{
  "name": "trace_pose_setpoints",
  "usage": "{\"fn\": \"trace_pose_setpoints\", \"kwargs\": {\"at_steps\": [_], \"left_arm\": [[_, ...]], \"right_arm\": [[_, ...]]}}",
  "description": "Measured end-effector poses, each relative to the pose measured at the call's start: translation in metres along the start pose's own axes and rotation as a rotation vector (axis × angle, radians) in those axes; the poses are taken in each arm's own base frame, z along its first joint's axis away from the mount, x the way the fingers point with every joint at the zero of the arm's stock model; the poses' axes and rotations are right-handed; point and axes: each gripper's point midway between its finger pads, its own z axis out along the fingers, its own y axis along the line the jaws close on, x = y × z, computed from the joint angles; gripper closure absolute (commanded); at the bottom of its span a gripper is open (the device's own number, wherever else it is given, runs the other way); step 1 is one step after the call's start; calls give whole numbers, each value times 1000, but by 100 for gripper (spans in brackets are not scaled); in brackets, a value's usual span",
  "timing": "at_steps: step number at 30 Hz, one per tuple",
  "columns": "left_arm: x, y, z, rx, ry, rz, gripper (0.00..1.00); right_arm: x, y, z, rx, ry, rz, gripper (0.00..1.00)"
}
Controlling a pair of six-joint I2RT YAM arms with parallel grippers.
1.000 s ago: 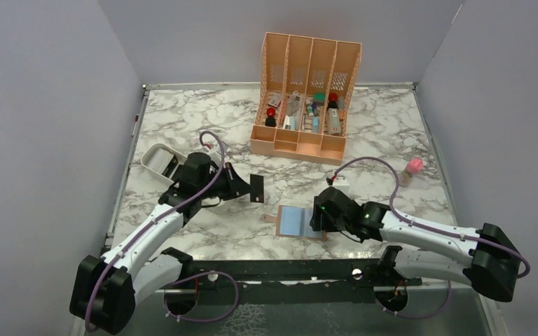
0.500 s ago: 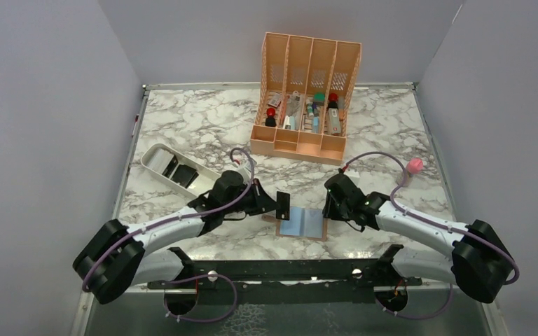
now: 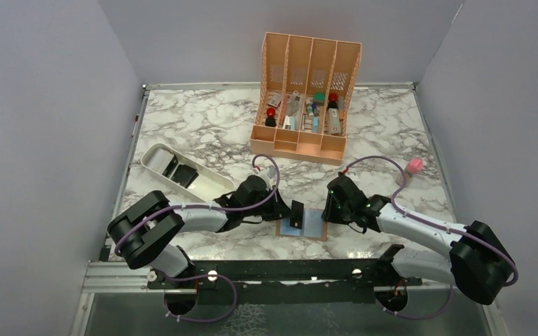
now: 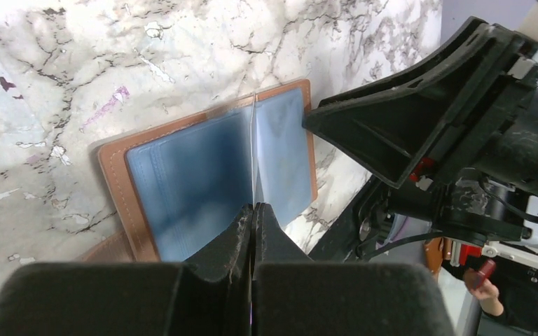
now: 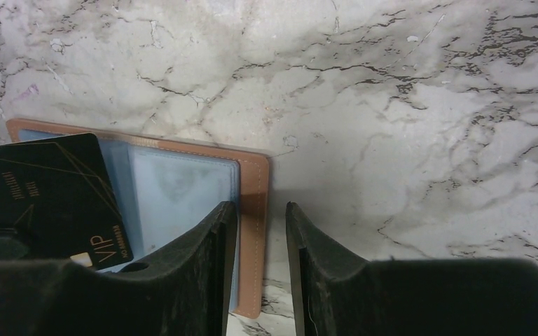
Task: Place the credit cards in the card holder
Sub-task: Insert the credit card into the card holder.
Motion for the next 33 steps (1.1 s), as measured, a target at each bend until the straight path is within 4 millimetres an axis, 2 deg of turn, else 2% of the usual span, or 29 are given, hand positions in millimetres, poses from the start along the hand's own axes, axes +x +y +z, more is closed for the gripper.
{"fn": "trace_pose_setpoints", "kwargs": {"at_steps": [6, 20, 33], "left_arm": [[8, 8, 8, -23, 19, -16, 100], [17, 1, 19, -10, 35, -40, 100], [21, -3, 20, -11, 37, -56, 100]], "right_arm": [[1, 1, 1, -11, 2, 2, 64], [2, 1, 0, -10, 2, 12, 65], [2, 0, -9, 30, 29, 84, 53]]}}
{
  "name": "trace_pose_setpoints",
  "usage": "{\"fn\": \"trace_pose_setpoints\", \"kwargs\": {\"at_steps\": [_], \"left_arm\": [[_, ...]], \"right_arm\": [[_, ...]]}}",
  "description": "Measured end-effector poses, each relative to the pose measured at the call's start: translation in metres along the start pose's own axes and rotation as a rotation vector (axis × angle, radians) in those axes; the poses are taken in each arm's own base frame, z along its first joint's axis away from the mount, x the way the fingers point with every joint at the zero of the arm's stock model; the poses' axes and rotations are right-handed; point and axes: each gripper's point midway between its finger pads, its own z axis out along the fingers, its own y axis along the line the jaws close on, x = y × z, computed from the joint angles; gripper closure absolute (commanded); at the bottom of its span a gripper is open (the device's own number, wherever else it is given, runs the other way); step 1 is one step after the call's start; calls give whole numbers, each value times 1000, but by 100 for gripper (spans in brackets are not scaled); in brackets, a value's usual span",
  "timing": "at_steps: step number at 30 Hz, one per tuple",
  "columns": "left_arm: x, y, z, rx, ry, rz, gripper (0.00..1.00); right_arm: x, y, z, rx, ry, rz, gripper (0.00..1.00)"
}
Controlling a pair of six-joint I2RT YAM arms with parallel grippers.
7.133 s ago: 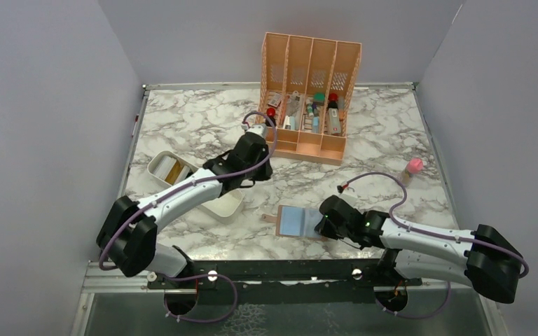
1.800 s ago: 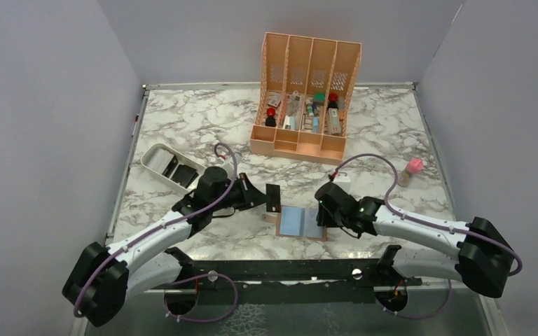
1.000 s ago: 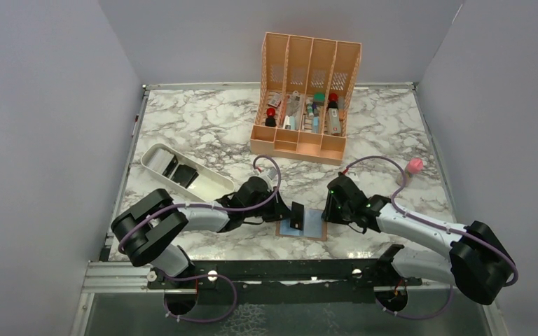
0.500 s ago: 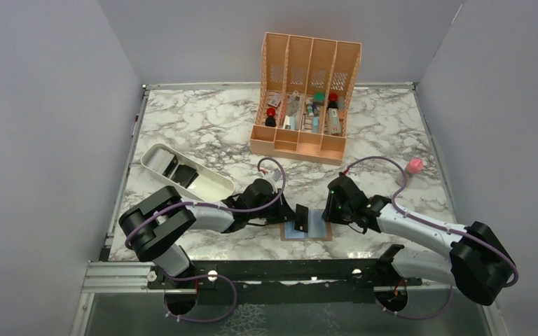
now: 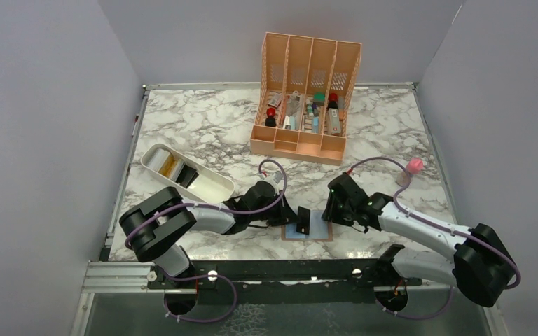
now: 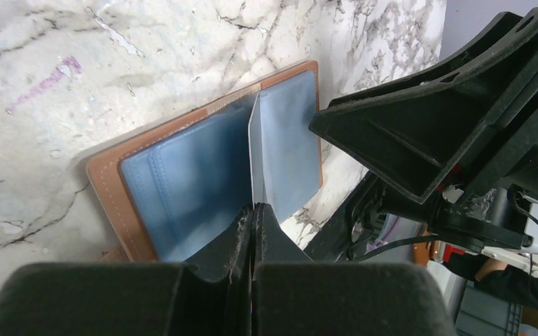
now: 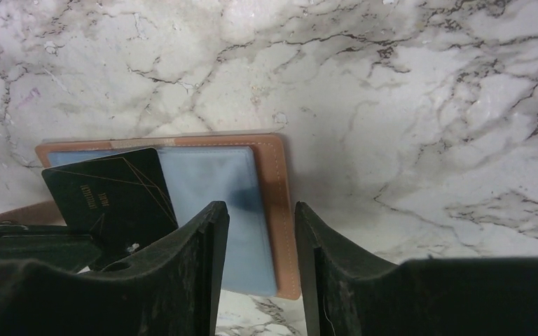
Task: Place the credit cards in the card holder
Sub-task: Insert the credit card into the card holder.
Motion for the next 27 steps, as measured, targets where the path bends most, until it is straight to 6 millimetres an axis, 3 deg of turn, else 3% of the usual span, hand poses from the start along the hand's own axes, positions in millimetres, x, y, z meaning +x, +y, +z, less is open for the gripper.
{"fn": "trace_pose_setpoints", "kwargs": {"at_steps": [12, 15, 18, 27], "left_arm": [[2, -6, -1, 2, -10, -50, 100], [4, -7, -1, -2, -7, -61, 100], [12, -3, 3, -18, 9, -78, 100], [14, 0, 7, -39, -8, -94, 100]], "right_arm": [[8, -1, -9, -20, 16, 118, 50], [15, -7, -6, -3, 32, 125, 51], [20, -9, -4, 2, 48, 135, 59], [25, -6, -4, -38, 62, 144, 60]]}}
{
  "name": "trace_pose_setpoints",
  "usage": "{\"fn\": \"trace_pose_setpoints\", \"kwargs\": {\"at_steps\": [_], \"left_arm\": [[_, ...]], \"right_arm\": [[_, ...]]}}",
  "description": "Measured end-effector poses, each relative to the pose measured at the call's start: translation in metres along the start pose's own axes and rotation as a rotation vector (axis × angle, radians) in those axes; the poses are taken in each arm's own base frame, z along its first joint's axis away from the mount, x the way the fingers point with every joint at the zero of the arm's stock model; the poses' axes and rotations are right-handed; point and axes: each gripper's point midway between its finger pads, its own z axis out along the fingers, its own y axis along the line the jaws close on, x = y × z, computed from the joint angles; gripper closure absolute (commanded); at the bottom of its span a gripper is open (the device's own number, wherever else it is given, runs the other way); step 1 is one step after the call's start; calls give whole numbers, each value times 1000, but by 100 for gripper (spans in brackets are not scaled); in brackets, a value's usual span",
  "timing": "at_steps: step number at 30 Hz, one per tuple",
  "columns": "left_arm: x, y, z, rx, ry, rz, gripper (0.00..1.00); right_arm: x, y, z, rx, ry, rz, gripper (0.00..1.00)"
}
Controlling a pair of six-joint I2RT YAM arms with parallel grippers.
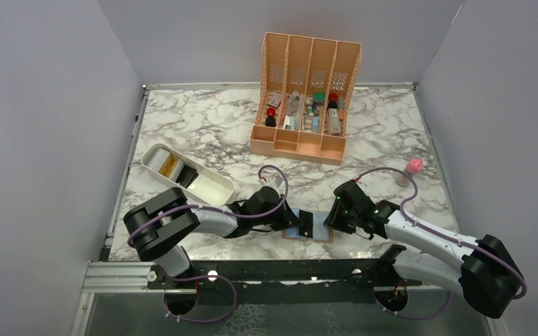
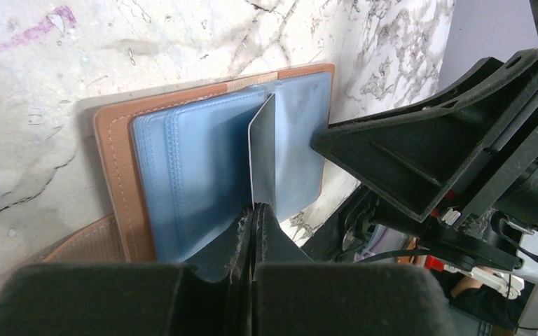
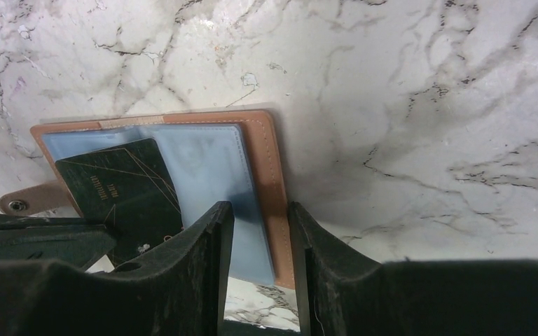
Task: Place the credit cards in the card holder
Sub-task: Insert the credit card into the card holder.
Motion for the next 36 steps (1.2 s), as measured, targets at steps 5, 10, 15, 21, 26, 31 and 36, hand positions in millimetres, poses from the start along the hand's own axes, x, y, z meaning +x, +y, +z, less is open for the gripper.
{"fn": "trace_pose_setpoints", "kwargs": {"at_steps": [5, 10, 15, 21, 26, 31, 36], "left_arm": [[-2, 2, 1, -9, -16, 1, 100], [0, 9, 6, -31, -16, -11, 100], [1, 8, 6, -31, -22, -24, 100], [1, 9, 3, -36, -34, -39, 100], [0, 8, -2, -49, -47, -34, 100], [3, 13, -3, -76, -48, -31, 100], [5, 13, -2, -80, -45, -22, 100]], "right_arm": [[1, 0, 0, -22, -7, 8, 62], [1, 0, 0, -33, -11, 10, 63], [1, 0, 0, -37, -13, 10, 63], [2, 1, 0, -46, -12, 13, 63], [2, 2, 0, -68, -19, 24, 63], [3, 3, 0, -72, -19, 25, 63], [3, 4, 2, -76, -16, 24, 63]]}}
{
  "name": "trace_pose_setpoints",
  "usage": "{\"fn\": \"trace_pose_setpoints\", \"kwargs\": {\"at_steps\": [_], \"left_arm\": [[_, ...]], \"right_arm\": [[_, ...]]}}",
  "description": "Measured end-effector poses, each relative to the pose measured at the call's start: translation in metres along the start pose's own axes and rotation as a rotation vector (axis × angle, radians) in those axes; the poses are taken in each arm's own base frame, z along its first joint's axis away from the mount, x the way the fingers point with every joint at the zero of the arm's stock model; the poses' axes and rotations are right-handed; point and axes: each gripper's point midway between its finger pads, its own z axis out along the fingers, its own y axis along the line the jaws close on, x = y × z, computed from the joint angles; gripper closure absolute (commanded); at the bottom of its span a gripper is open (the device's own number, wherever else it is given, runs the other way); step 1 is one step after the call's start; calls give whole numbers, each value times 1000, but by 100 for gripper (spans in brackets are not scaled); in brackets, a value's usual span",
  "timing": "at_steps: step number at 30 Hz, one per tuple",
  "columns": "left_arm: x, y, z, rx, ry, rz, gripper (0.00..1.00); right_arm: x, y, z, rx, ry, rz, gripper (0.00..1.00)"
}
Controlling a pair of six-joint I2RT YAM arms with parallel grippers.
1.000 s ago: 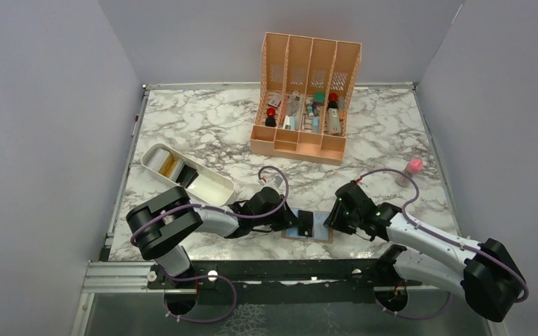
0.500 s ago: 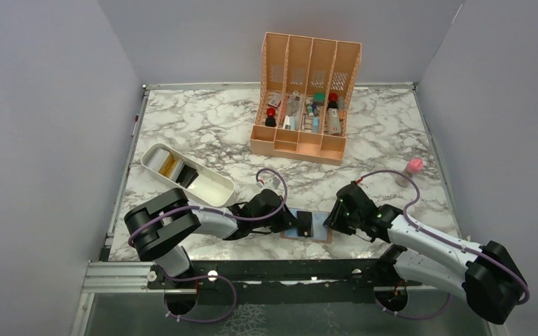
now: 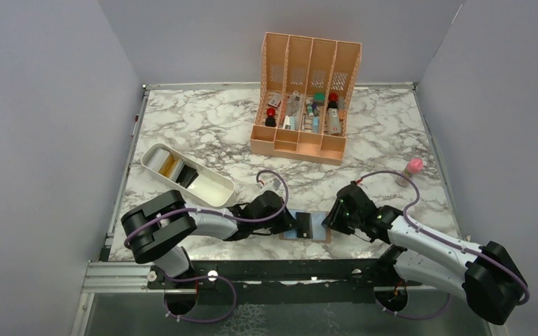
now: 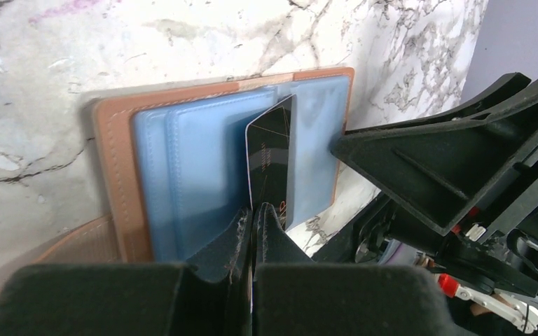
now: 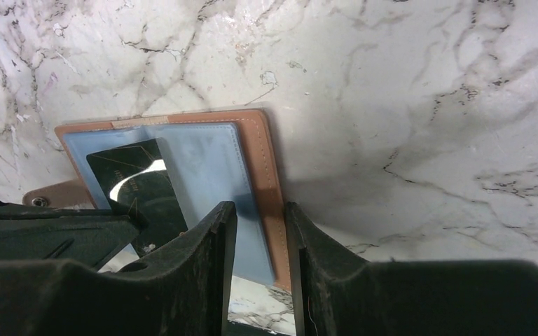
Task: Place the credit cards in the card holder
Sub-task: Insert the credit card into the card holder.
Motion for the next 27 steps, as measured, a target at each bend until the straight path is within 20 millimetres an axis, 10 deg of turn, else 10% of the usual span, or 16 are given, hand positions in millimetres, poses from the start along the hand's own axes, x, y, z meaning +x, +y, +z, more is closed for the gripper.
{"fn": "trace_pose_setpoints", "kwargs": {"at_steps": [27], "left_arm": [[3, -13, 17, -27, 44, 148, 69]], "right_arm": [[4, 15, 4, -74, 25, 0, 64]]}}
